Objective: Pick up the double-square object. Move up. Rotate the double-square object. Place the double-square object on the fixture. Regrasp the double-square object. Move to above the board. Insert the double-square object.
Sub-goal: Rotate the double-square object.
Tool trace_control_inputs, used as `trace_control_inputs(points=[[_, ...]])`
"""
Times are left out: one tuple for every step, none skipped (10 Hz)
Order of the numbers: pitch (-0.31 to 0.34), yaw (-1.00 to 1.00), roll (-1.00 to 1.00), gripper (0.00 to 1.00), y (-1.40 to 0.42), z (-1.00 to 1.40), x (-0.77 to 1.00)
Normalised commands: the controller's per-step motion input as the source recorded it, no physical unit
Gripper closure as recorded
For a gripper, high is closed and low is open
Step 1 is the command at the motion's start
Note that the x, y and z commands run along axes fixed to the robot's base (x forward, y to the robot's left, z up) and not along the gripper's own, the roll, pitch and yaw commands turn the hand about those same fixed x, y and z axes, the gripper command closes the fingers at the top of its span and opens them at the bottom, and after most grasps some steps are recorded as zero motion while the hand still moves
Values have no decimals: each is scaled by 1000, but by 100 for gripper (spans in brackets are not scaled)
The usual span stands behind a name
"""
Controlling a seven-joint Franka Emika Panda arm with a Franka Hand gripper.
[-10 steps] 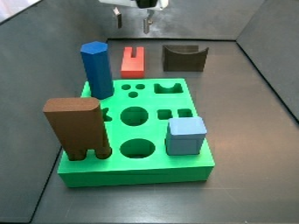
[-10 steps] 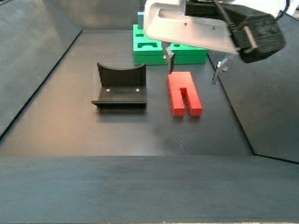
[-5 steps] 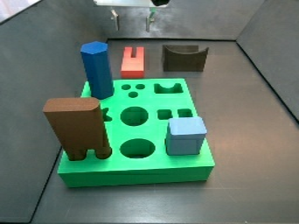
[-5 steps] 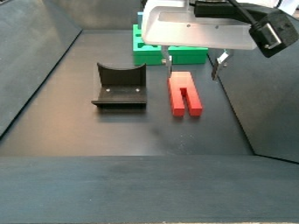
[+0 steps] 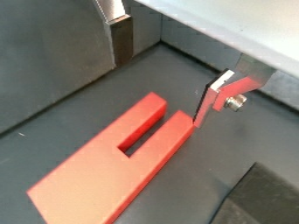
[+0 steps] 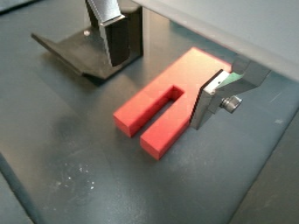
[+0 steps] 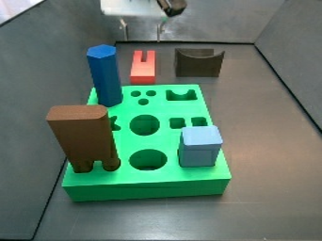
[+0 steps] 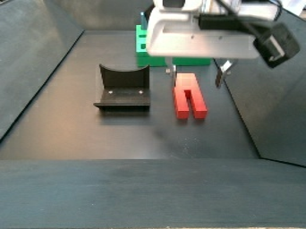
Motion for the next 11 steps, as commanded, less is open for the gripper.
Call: trace_control_inputs(points=[[-36,-15,-41,0,4,-1000,32],[-39,-5,-61,0,9,-1000,45],[-39,-1,-71,0,9,-951,49],[-45,3,-87,0,11,-794,50],[-50,5,-93,0,10,-724,47],[-60,10,-107,0,8,-585,42],[-70,16,-119,0,9,-454,40],[-73,17,-127,0,10,-360,37],[-77,16,-134,0,12,-270,36],[-80,13,-140,0,13,-183,35],[0,0,0,100,0,0,0]])
